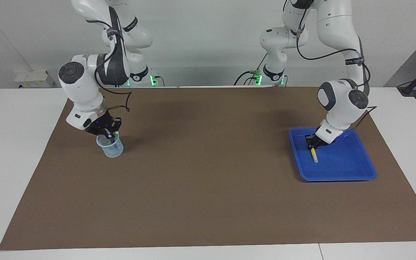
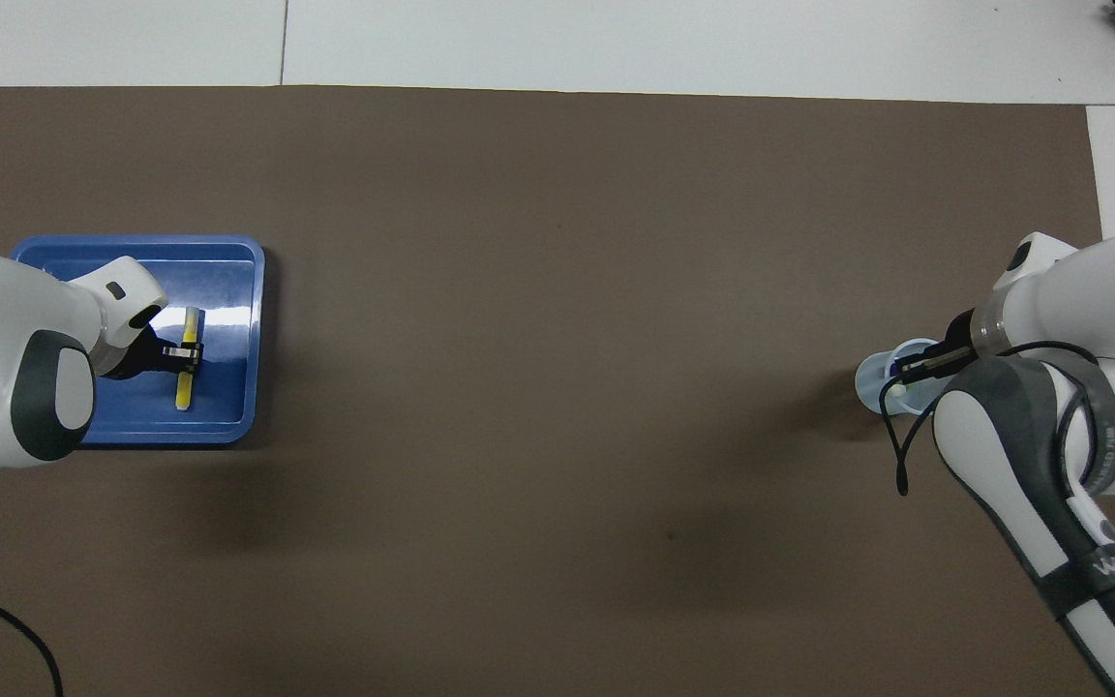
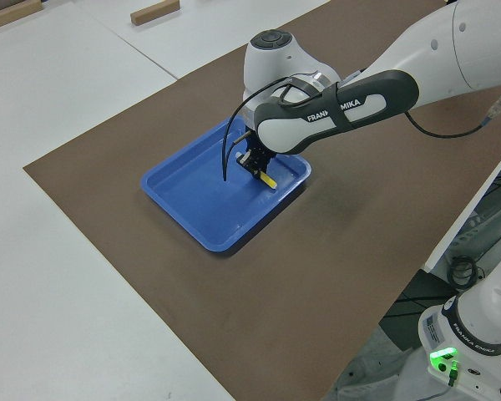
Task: Right arm passes pens to left for tray arrangement
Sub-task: 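Lay the yellow pen in the tray while the right gripper grasps the purple pen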
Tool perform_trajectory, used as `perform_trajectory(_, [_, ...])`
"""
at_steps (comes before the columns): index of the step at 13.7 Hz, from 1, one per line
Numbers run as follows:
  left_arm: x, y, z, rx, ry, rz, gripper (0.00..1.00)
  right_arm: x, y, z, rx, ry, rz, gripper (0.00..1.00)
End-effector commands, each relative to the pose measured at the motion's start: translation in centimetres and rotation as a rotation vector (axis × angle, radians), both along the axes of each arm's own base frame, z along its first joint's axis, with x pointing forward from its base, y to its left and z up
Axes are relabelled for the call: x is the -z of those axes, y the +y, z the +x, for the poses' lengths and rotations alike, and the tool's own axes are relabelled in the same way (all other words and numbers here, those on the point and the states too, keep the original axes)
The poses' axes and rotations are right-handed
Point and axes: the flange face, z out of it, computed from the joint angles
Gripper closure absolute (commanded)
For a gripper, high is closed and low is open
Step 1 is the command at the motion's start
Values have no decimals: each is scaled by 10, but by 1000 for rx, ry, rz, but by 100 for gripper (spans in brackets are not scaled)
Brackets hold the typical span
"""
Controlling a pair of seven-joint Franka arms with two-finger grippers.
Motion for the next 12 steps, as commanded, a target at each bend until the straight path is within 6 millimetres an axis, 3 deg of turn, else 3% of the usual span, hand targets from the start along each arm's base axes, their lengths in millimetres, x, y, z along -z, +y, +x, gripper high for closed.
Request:
perform_trajectory(1, [6, 1, 4, 9, -43, 18, 100, -19, -4, 11, -46, 33, -12, 100])
perform_trajectory(2, [11, 0, 5, 10, -45, 18, 98, -24, -5, 11, -55, 42, -13, 100])
perform_trajectory(4, [9, -4, 7, -7, -54, 17, 45, -42, -2, 12, -97, 45, -13, 100])
perform_trajectory(5, [8, -6, 8, -59, -55, 17, 32, -60, -1, 14, -125, 55, -13, 100])
perform_trajectory(8, [4, -12, 11, -106, -44, 10, 30, -118, 11, 17, -167, 69, -12, 100])
perform_trajectory(9, [0, -12, 13, -106, -38, 8, 30, -130, 23, 17, -185, 66, -10, 100])
perform_trajectory(12, [-27, -14, 26, -124, 9, -23, 29, -146, 65, 13, -205, 34, 2, 100])
